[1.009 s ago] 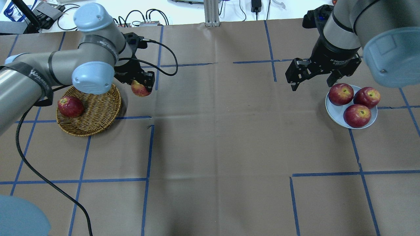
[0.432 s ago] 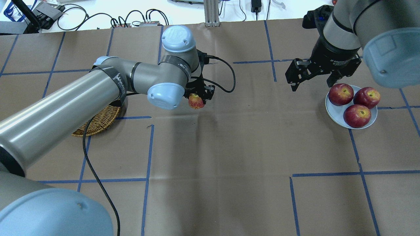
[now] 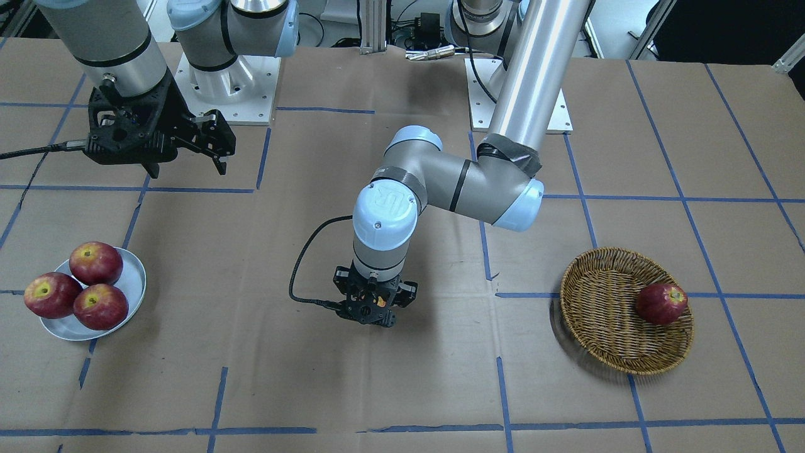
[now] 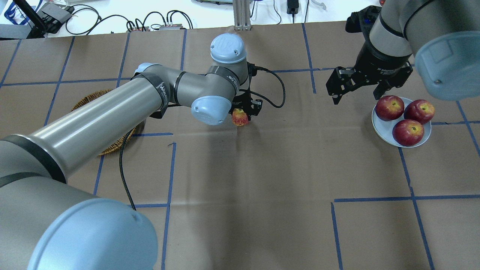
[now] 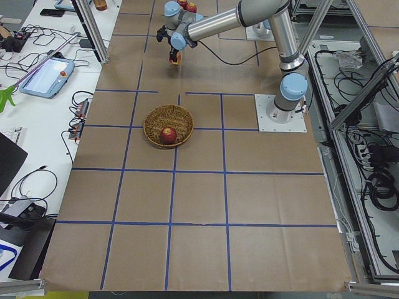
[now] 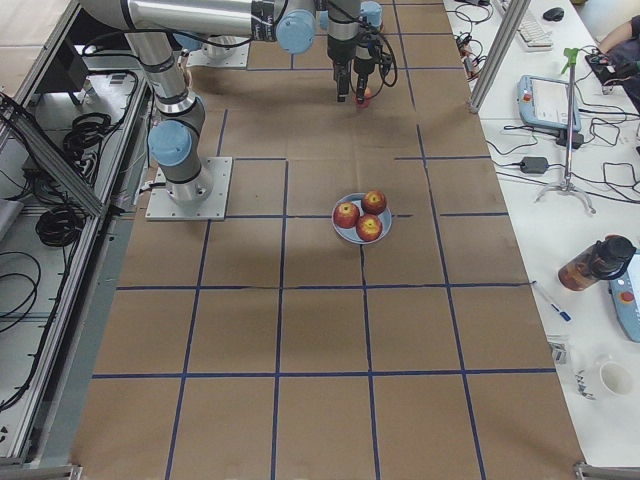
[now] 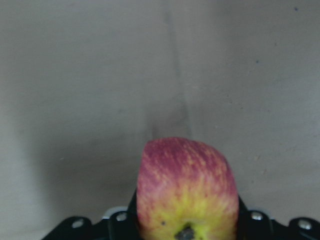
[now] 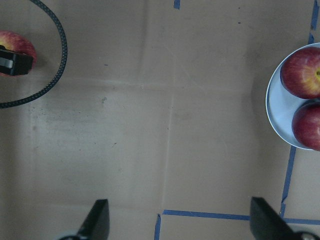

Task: Transfer apple from basket to plate
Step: 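Carry the apple with the left gripper to the table center and set it down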

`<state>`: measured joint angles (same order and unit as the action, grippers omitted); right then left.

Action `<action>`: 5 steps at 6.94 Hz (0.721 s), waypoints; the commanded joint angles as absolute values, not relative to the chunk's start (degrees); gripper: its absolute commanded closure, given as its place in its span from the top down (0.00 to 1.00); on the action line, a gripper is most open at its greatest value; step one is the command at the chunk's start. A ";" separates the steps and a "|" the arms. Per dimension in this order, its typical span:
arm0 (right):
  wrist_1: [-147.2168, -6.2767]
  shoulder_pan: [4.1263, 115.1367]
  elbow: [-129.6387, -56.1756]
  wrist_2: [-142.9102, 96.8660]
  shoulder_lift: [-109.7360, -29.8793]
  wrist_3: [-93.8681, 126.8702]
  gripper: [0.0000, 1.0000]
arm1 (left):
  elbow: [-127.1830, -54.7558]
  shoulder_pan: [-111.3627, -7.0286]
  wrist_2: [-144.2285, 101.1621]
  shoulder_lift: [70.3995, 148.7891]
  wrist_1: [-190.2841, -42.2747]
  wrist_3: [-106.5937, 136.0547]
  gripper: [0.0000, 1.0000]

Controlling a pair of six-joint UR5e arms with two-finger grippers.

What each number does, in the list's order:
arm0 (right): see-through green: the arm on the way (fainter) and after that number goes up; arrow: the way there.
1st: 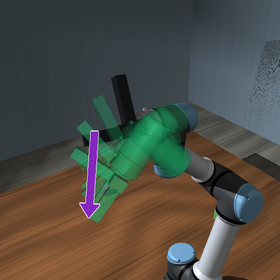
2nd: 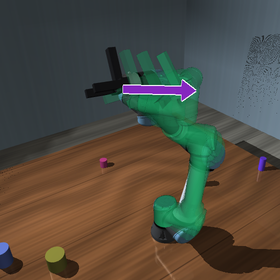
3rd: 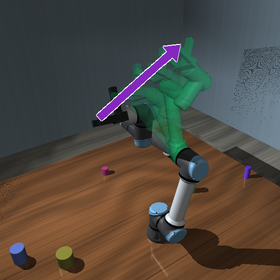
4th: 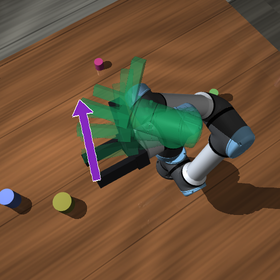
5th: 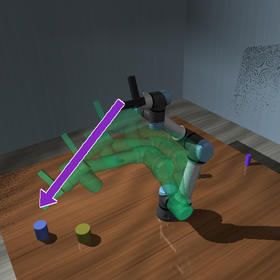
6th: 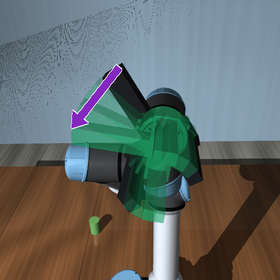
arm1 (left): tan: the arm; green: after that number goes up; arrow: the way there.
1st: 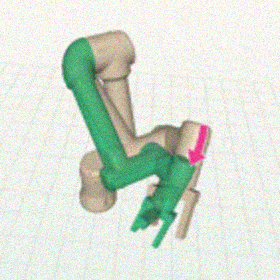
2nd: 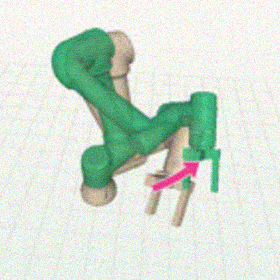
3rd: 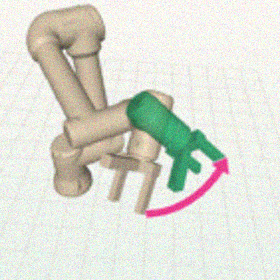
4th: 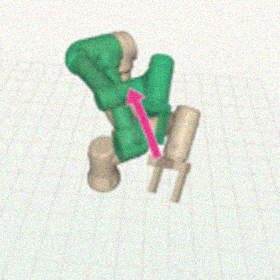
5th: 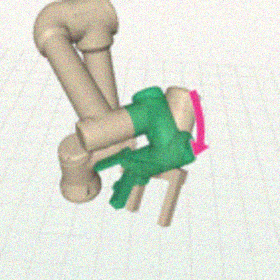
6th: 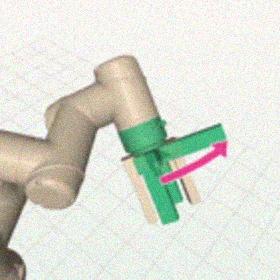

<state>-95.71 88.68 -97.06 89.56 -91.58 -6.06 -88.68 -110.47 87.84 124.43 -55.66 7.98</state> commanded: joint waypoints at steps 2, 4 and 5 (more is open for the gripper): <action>-95.71 88.68 -96.94 89.56 -91.58 -6.06 1.00 | -89.03 -111.53 88.07 124.72 -55.81 8.09 0.95; -95.71 88.68 -96.95 89.56 -91.58 -6.06 1.00 | -88.86 -111.27 88.07 123.50 -57.12 8.09 0.99; -95.71 88.68 -96.94 89.56 -91.58 -6.06 1.00 | -87.99 -110.83 88.24 122.18 -59.39 7.91 0.99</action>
<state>-95.71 88.68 -96.98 89.56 -91.58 -6.06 -88.79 -111.24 88.11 123.51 -57.25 8.05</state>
